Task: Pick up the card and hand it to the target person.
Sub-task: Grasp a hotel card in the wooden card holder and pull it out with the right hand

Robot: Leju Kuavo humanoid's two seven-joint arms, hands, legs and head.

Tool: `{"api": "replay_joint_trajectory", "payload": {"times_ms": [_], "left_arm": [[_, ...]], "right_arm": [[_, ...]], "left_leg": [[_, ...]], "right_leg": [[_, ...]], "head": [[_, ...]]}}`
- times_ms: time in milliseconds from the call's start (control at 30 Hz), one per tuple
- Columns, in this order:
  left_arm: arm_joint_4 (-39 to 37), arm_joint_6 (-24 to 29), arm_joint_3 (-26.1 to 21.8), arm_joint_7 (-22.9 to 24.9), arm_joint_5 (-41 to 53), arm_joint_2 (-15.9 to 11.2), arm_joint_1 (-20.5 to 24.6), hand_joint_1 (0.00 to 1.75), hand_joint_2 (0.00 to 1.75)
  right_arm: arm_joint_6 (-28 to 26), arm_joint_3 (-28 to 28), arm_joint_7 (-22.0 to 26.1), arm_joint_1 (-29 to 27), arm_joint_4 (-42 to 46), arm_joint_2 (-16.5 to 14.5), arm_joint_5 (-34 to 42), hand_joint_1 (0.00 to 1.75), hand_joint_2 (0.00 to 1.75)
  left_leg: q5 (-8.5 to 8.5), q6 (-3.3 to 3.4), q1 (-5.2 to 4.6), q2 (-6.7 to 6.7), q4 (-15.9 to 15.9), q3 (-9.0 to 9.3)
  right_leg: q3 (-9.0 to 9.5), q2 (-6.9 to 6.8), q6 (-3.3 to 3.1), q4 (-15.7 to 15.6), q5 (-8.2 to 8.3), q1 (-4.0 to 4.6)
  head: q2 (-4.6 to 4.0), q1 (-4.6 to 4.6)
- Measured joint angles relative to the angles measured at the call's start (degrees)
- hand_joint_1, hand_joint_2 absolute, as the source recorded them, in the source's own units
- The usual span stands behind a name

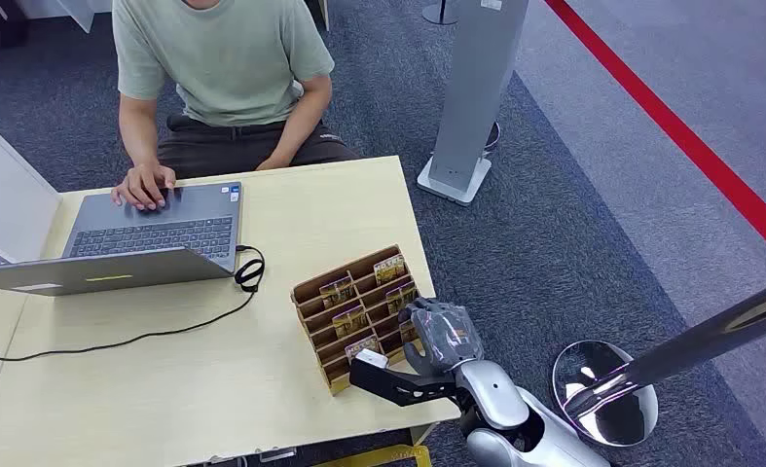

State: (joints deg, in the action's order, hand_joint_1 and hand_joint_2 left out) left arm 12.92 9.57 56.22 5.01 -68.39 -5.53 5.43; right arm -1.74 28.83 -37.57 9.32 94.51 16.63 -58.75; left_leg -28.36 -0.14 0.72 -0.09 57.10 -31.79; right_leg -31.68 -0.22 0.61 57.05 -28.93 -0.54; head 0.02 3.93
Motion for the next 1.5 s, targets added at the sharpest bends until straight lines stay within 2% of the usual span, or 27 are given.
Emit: {"api": "replay_joint_trajectory", "payload": {"times_ms": [433,567,700,767,833,967,1300,1500], "left_arm": [[0.0,0.0,0.3,0.0,0.0,0.0,0.0,0.0,0.0],[0.0,0.0,0.3,-0.1,0.0,0.0,0.0,0.0,0.0],[0.0,0.1,0.3,-0.1,-0.1,0.0,0.0,0.0,0.0],[0.0,0.1,0.3,-0.2,-0.1,0.0,0.0,0.0,0.0],[0.0,0.1,0.3,-0.4,-0.1,0.0,0.0,0.0,0.0],[0.0,0.0,0.3,-0.7,-0.1,0.0,0.0,0.0,0.0],[0.0,-0.2,0.3,-1.4,0.2,0.0,0.0,0.0,0.0],[0.0,-0.8,0.3,-1.8,-0.3,0.0,0.0,0.0,0.0]], "right_arm": [[-0.2,0.0,-0.1,-0.1,-0.6,0.0,0.6,1.0,1.75],[-0.5,0.0,-0.1,-0.2,-0.7,0.0,0.6,1.29,1.75],[-0.8,-0.1,0.0,-0.2,-0.7,0.0,0.6,1.68,1.75],[-1.3,-0.1,0.3,-0.2,-0.7,0.0,0.5,1.75,1.75],[-1.8,-0.1,0.7,-0.3,-0.7,0.0,0.5,1.75,1.75],[-2.4,-0.2,1.2,-0.3,-0.7,0.0,0.5,1.54,1.75],[-2.9,-0.2,2.2,-0.4,-0.7,0.0,0.5,1.54,1.75],[-3.0,0.0,4.8,0.5,-0.3,-0.1,1.4,1.54,1.75]], "left_leg": [[0.0,0.0,0.0,0.0,0.0,0.0],[0.0,0.0,0.0,0.0,0.0,0.0],[0.0,0.0,0.0,0.0,0.0,0.01],[0.0,0.0,0.0,0.0,0.0,0.01],[0.0,0.0,0.0,0.0,0.0,0.02],[0.0,0.0,0.0,0.0,0.0,0.03],[0.0,0.0,0.0,0.0,0.0,0.02],[0.01,0.0,0.0,-0.01,0.0,0.0]], "right_leg": [[0.0,0.0,0.0,0.0,0.0,0.0],[0.0,0.0,0.0,0.0,0.0,0.0],[0.0,0.0,0.0,0.0,0.0,0.0],[0.0,0.0,0.0,0.0,0.0,0.0],[0.01,0.0,0.0,0.0,0.0,0.0],[0.02,0.0,0.0,0.0,0.0,0.0],[0.02,0.0,0.0,0.0,0.0,0.0],[0.03,0.01,0.0,0.0,0.01,0.0]], "head": [[-0.01,0.0],[0.0,0.0],[0.0,0.0],[0.0,0.0],[0.0,0.0],[0.0,0.0],[-0.01,0.0],[0.0,0.0]]}}
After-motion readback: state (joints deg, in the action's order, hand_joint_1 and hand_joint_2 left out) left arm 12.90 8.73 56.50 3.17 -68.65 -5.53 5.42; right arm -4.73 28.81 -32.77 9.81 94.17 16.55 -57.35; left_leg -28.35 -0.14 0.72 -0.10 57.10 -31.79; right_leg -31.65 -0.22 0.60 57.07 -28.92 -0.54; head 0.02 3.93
